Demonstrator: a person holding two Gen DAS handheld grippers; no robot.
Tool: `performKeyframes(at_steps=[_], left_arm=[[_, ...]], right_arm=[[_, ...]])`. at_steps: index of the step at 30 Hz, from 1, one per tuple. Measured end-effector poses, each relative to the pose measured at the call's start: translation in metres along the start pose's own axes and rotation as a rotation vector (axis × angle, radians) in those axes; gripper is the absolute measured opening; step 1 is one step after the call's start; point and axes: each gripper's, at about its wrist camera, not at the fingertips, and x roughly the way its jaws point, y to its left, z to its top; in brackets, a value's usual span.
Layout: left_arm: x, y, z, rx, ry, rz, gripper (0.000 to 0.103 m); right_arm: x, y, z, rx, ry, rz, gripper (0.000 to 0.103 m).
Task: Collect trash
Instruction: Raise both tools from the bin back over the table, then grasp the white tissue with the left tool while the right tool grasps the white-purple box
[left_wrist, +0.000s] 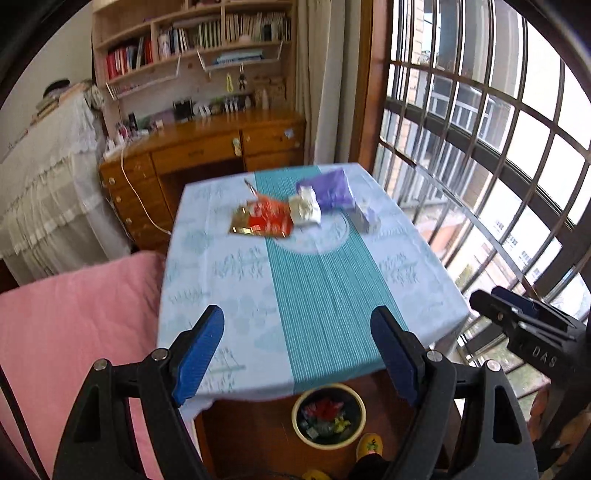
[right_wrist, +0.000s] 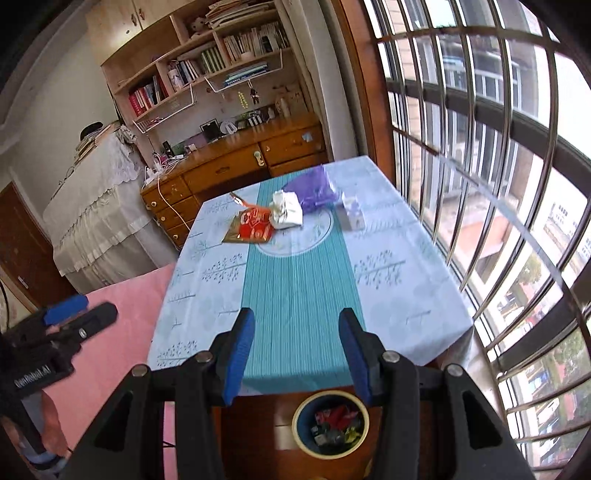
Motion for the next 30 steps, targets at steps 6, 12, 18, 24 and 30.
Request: performKeyframes(at_steps=[6, 12, 18, 24, 30], left_arm=[[0.020, -0.007, 0.030, -0.014, 0.025, -0.038, 0.080], [0.075, -0.016, 0.064, -0.035, 0.083, -0.053, 0.080], [0.160, -0.026, 0.105, -0.073, 0.191, -0.057, 0.080], [0.260, -0.028, 0.140, -0.185, 0.307, -0.061, 0.080], [0.354, -0.027, 0.164, -0.290, 0.405, -0.036, 0.080]], right_arm=[[0.014, -0.006, 0.024, -0.021, -0.007, -0.007, 0.048], [0.052, -0.030, 0.062, -0.026, -0.011, 0.009, 0.048], [0.120, -0.068, 0.116, -0.010, 0.039, 0.036, 0.056], [0.219, -0.101, 0.159, -0.035, 0.199, 0.027, 0.056], [0.319, -0.118, 0.174, -0.062, 0.334, 0.028, 0.056]])
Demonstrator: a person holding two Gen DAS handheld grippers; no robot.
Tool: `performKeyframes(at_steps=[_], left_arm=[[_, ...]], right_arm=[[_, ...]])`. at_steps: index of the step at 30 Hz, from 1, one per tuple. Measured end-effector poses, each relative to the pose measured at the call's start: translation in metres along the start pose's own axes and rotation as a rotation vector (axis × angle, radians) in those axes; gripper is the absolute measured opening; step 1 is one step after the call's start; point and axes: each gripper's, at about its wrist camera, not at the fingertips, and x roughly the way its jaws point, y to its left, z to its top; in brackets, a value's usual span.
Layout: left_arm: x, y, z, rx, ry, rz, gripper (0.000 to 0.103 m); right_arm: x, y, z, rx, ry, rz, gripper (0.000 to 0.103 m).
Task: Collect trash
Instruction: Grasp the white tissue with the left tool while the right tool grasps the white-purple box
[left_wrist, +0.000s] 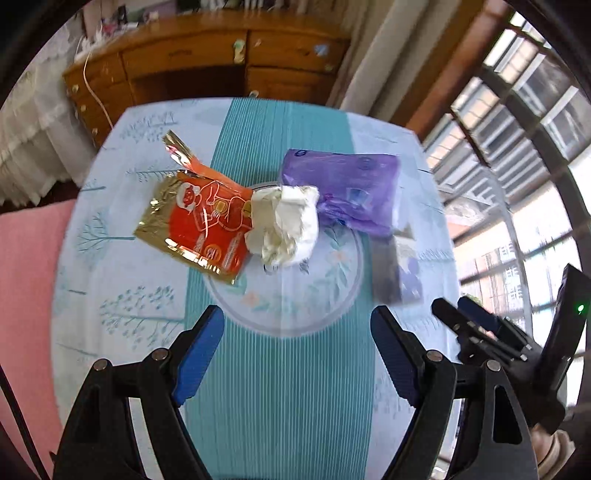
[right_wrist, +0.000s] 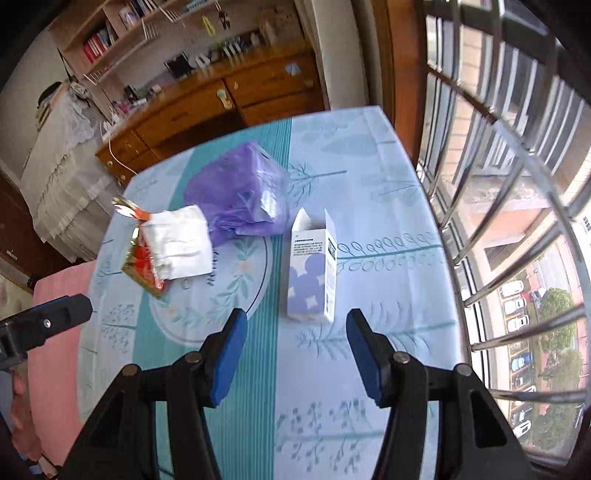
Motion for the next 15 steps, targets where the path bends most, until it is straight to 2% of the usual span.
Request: performKeyframes(at_steps=[7, 13, 15], left_arm=[[0.068, 0.008, 0.043, -0.101, 0.053, 0.019, 0.080], [0.101, 0.008, 0.060, -0.126, 0.078, 0.054, 0.080], [0.108, 0.008, 0.062, -0.140, 0.082, 0.063, 0.080]], right_arm=[[0.070, -0.005, 0.024, -0.027, 0.100, 0.007, 0.056], [0.084, -0.011, 0.023, -0.027, 0.113, 0.047, 0.056], [0.085, -0.011, 0.022, -0.034, 0.116, 0.057, 0.053]])
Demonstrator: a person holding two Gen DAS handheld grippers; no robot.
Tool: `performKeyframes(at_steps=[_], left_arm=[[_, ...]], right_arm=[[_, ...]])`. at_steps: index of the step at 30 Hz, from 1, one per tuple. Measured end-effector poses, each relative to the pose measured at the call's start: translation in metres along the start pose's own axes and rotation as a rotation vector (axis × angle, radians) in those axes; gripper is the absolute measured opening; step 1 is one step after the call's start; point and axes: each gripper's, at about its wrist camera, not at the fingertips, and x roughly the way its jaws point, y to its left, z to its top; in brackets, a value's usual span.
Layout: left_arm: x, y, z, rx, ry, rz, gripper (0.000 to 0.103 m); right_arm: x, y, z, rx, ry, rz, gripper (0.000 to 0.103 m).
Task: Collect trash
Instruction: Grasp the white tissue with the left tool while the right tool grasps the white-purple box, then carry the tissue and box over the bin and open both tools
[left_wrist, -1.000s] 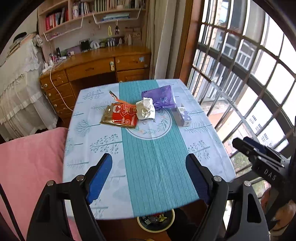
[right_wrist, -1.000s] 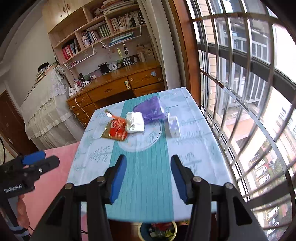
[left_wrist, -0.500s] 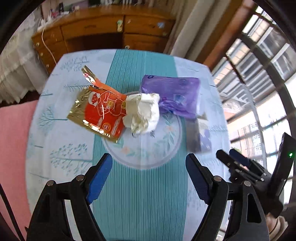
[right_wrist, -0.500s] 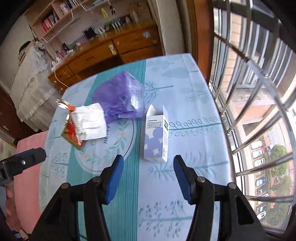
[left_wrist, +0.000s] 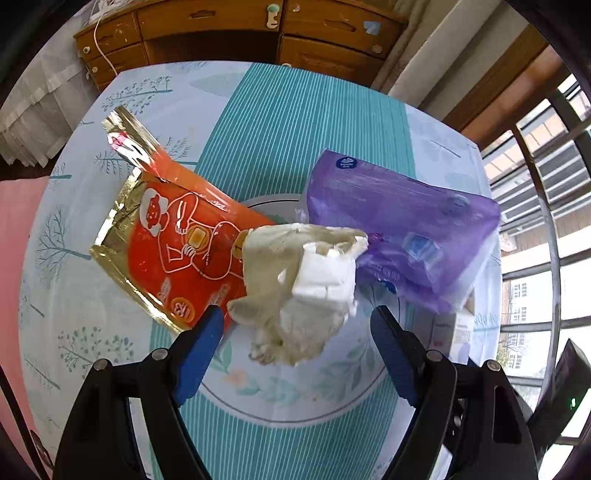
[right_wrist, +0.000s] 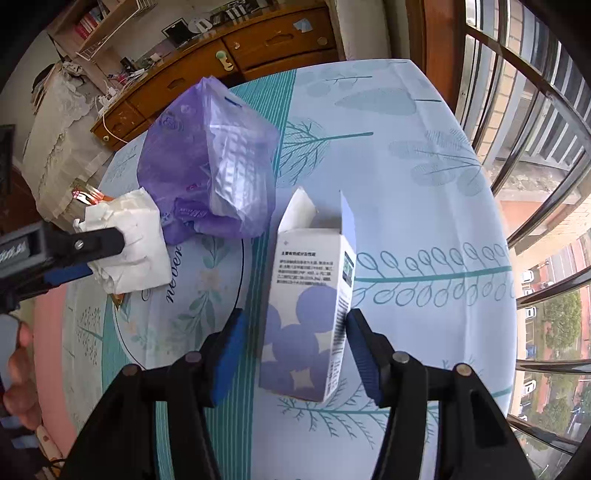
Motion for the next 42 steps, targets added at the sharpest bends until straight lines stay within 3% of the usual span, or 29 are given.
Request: performKeyframes(at_steps=[1, 5, 13, 22, 31, 42], left_arm=[[0.002, 0.000, 0.001, -0.003, -0.001, 0.004, 0.076], [0.015, -0.004, 0.004, -0.013, 0.024, 0.027, 0.053], [0.004, -0.010, -0.001, -0.008, -0.037, 0.014, 0.034], [-0.032, -0.005, -0.030, 0.014, -0.061, -0.029, 0.032], [-0.092, 0.007, -0.087, 0.105, -0.115, -0.068, 0.032], [-0.165, 0.061, -0.193, 0.240, -0.162, -0.132, 0.032]], right_arm=[[0.000, 0.000, -0.001, -0.005, 0.000, 0.004, 0.045], [0.000, -0.001, -0.001, -0.017, 0.011, 0.031, 0.044], [-0.010, -0.004, -0.002, -0.021, -0.008, 0.065, 0.038], [-0.028, -0.004, -0.014, -0.007, -0.035, 0.064, 0.037], [-0.067, 0.016, -0.040, 0.008, -0.092, 0.052, 0.037], [-0.134, 0.083, -0.132, 0.034, -0.172, 0.029, 0.037]])
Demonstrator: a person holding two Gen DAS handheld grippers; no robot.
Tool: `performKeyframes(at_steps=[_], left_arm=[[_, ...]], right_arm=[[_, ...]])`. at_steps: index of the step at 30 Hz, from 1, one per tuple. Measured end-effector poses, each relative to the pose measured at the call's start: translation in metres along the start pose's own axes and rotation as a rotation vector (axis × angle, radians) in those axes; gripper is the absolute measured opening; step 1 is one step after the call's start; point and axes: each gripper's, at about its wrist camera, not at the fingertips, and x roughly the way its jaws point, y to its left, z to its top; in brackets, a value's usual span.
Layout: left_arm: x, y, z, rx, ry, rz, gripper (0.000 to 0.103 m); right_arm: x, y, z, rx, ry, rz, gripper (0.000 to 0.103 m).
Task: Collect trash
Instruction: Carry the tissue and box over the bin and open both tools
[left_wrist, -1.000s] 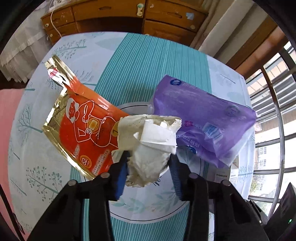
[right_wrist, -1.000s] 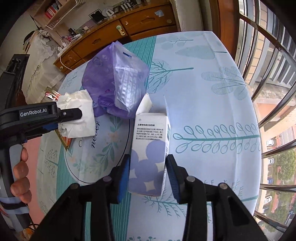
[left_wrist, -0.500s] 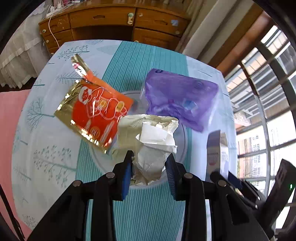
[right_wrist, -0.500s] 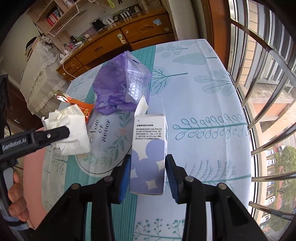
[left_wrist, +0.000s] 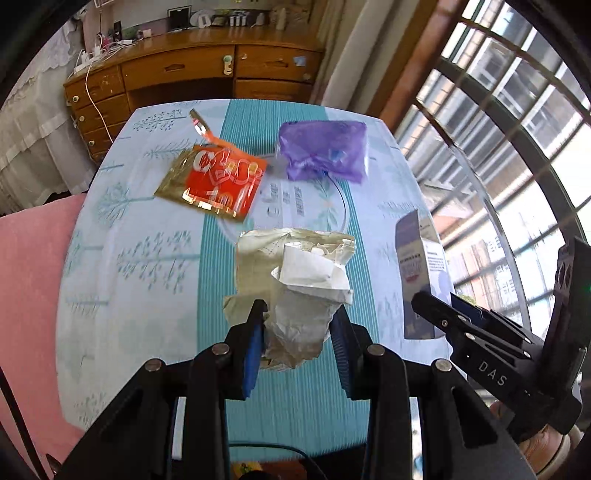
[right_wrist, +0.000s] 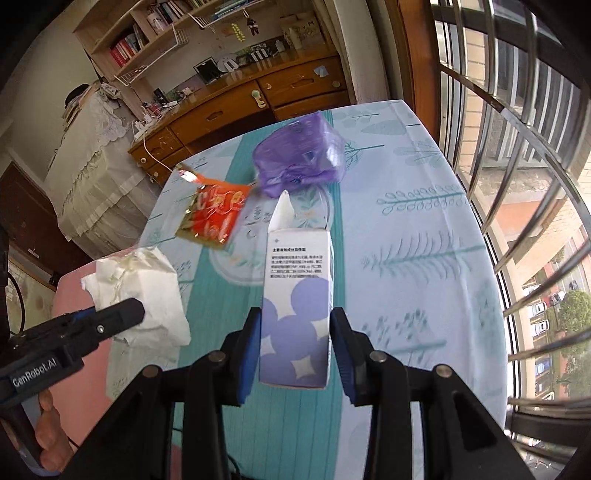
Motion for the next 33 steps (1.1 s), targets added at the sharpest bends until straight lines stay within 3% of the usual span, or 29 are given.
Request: performKeyframes(at_steps=[11, 17, 27, 33], left_arm=[[-0.072, 0.031, -0.120, 0.089, -0.019, -0.057, 0.032], [-0.086, 0.041, -0.175, 0.115, 0.025, -0.058, 0.032], [-0.069, 0.044, -0.238, 0.109, 0.117, -0.045, 0.032], [-0.026, 0.041, -0.270, 0.074, 0.182, -0.029, 0.032]], right_arm=[[-0.070, 0.066, -0.113, -0.002, -0.078, -0.023, 0.037], [-0.088, 0.088, -0.174, -0.023, -0.041, -0.030, 0.037], [-0.083, 0.080, -0.235, -0.013, 0.064, -0.050, 0.037], [-0.045, 0.050, -0.274, 0.044, 0.169, -0.034, 0.037]])
